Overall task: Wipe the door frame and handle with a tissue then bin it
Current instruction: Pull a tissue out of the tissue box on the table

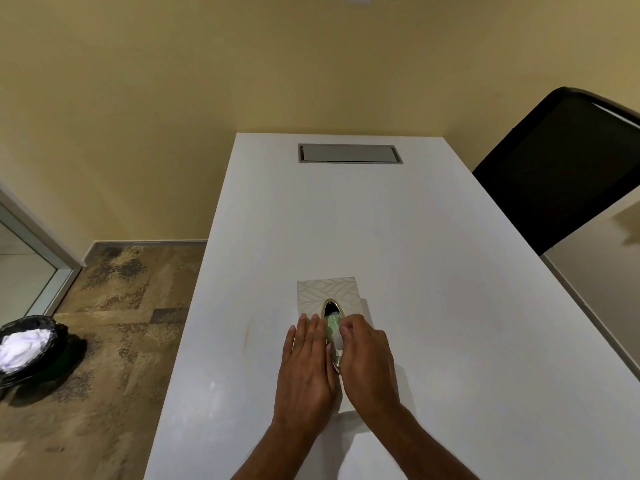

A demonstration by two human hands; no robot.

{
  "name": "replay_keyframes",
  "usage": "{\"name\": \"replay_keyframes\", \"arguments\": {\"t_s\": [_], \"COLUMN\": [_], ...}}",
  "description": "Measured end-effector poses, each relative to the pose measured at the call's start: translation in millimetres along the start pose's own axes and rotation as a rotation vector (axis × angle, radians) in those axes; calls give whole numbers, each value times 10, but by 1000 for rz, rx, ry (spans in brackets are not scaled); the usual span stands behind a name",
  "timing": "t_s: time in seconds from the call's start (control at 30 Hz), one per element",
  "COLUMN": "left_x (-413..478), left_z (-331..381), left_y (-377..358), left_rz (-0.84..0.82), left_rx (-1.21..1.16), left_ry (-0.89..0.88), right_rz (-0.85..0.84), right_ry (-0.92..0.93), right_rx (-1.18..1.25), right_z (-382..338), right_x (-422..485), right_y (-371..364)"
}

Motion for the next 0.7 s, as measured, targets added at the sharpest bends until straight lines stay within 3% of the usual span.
{"name": "replay_keyframes", "arguments": {"t_s": [0.27, 0.7], "left_x": [6, -12], "left_z": [-6, 62], "left_y": [20, 84], "left_rz": [97, 113], "left_rx": [72, 71], "left_ry": [-54, -81], "right_rz": [116, 277], "right_ry": [-21, 125], "right_rx": [182, 213], "right_z": [-39, -321], "right_x": [45, 53], "right_y": [111, 431]}}
Point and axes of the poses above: each hand's wrist, its own x-axis towards the middle knuckle, its own y-axis out of the back of the hand, z = x × y, the point moved 8 cm from there along x, towards the middle knuckle, and after that the axes turned 5 degrees about y, right-handed, at the moved point
